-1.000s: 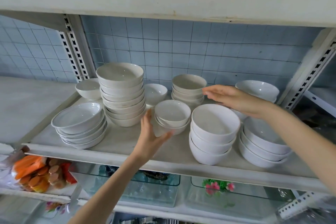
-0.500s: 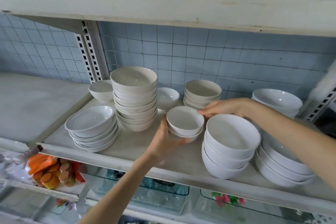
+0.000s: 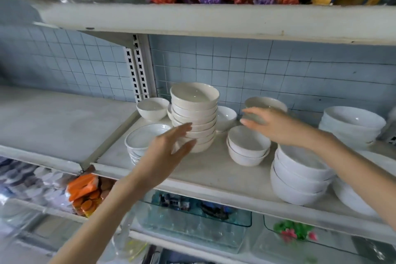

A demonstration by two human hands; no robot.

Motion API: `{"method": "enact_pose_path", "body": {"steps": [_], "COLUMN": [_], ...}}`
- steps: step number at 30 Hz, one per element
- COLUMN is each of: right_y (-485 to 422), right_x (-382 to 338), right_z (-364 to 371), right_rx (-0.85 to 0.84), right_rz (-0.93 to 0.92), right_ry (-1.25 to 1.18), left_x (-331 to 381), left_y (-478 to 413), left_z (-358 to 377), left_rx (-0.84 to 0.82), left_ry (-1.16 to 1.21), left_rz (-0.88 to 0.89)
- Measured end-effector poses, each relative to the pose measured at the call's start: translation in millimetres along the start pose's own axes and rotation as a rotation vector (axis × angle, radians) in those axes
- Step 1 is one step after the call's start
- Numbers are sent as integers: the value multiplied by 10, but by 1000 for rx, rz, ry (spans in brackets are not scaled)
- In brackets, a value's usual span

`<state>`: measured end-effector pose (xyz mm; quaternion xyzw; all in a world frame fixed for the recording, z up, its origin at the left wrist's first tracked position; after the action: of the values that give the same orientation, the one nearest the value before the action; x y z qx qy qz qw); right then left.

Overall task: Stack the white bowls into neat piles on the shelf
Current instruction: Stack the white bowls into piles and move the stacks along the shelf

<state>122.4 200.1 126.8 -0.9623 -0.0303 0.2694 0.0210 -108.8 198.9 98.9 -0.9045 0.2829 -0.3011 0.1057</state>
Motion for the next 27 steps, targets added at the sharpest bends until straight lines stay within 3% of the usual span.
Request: {"method": "enact_pose_path", "body": {"steps": [6,10,17,27], "right_y": [371,437,318,-512], "right_x": [-561,-880,-1488,-1819], "right_z": [451,730,952,1212], "right_rx": [76,102,234,153], "right_rz": [-116,-165,-321,-292], "right_ry": [266,350,254,8], "left_x": [-306,-532,-936,-1943], "left_y": [385,500,534,-55], "left_z": [-647,-854,-1067,-1145], "left_rx": [117,88,113,-37], "left_ry": [-534,-697,-696,-660], "left_rz": [0,-19,-65,-181]}}
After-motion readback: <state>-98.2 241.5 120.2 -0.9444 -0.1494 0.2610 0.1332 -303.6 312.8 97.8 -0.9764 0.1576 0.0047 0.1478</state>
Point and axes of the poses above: each hand's wrist, its own y-axis away from the middle knuckle, its own z-axis out of the palm, x = y × z, the point moved 7 cm from there along -y, towards the middle knuckle, and after that the axes turned 10 degrees about -y, right-handed, at the moved point
